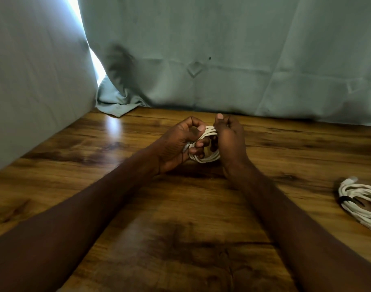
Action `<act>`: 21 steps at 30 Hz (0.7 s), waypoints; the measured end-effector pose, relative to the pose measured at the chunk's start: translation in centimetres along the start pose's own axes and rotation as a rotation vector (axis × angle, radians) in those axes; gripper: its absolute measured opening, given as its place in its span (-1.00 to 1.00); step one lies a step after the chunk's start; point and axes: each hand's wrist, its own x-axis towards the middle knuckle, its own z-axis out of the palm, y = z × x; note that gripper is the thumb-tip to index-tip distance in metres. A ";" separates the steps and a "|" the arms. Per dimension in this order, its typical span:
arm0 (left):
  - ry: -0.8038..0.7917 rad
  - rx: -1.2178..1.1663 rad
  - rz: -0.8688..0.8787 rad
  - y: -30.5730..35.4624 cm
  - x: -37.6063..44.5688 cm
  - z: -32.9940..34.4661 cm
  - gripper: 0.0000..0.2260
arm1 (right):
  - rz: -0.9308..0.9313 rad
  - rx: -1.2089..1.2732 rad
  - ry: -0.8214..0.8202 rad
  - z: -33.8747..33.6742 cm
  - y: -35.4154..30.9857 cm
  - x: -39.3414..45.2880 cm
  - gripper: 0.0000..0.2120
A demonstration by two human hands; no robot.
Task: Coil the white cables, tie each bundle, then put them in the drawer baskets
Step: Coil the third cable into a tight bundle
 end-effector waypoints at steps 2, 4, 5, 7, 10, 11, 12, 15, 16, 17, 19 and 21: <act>-0.067 -0.053 -0.086 0.0 0.0 0.7 -0.83 | 0.000 0.038 0.104 0.1 0.1 0.2 -0.70; -0.140 -0.104 -0.194 0.1 -0.1 1.2 -0.74 | -0.002 0.052 0.181 -0.3 0.3 0.3 -0.68; -0.168 -0.108 -0.239 0.4 -0.2 1.4 -0.71 | -0.003 0.040 0.196 -0.5 0.3 0.2 -0.69; -0.222 -0.053 -0.288 0.7 -0.4 1.5 -0.64 | -0.021 -0.009 0.204 -0.6 0.1 -0.1 -0.68; -0.231 0.025 -0.312 1.4 -0.8 1.5 -0.61 | -0.061 -0.086 0.201 -0.3 0.4 -0.2 -0.64; -0.238 0.041 -0.315 1.6 -0.9 1.4 -0.62 | -0.078 -0.099 0.202 -0.2 0.2 -0.4 -0.64; -0.253 0.048 -0.314 1.9 -1.0 1.3 -0.62 | -0.107 -0.105 0.202 -0.1 0.2 -0.5 -0.62; -0.251 0.029 -0.293 2.0 -1.3 1.1 -0.60 | -0.155 -0.122 0.202 -0.1 0.1 -0.6 -0.51; -0.236 0.001 -0.284 1.9 -1.3 1.2 -0.61 | -0.155 -0.119 0.212 -0.2 0.2 -0.4 -0.50; -0.221 -0.040 -0.271 1.7 -1.2 1.4 -0.63 | -0.136 -0.098 0.215 -0.2 0.1 -0.5 -0.50; -0.173 -0.093 -0.228 1.1 -0.8 2.0 -0.72 | -0.040 0.016 0.200 -0.2 -0.3 -0.5 -0.52; -0.120 -0.088 -0.179 0.7 -0.4 2.6 -0.78 | 0.071 0.158 0.189 -0.6 -0.6 -0.5 -0.57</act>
